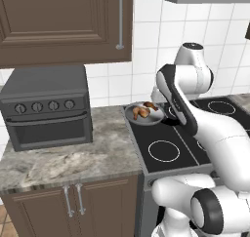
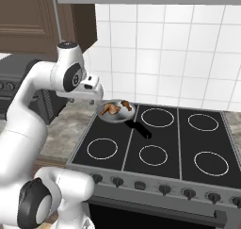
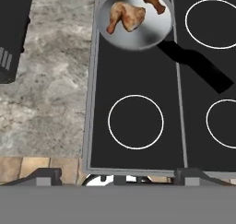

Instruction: Take the chicken drumsticks from the pan and place one on each plate on the dining counter.

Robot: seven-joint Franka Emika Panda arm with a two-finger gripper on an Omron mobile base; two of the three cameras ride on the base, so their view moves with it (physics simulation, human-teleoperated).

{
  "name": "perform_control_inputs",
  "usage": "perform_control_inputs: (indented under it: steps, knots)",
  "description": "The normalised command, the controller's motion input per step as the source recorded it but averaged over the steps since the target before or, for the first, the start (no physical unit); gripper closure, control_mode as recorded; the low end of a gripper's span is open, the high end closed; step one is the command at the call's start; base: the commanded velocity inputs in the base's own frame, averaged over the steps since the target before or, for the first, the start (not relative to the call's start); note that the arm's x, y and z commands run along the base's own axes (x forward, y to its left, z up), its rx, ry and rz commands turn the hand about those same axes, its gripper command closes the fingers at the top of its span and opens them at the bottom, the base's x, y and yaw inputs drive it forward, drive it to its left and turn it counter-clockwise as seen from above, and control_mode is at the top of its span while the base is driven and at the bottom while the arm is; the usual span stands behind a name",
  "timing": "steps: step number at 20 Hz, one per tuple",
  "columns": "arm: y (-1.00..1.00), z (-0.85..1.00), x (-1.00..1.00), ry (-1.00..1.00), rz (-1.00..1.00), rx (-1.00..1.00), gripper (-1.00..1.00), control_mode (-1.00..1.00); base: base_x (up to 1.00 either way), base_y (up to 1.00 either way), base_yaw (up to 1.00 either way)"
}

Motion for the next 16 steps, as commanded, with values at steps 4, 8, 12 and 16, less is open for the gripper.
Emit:
perform_control_inputs:
  steps: [4,8,12,16]
  knots:
    - [-0.01,-0.45,0.09,0.0,-0.17,0.0,-1.0,-1.0,0.0,0.0,0.0]
    - [-0.01,-0.33,0.37,0.0,-0.23,0.0,-1.0,-1.0,0.0,0.0,0.0]
    - [-0.04,-0.27,0.43,0.0,-0.17,0.08,-1.0,-1.0,0.0,0.0,0.0]
    - [0.0,-0.26,0.69,0.0,-0.12,0.13,-1.0,-1.0,0.0,0.0,0.0]
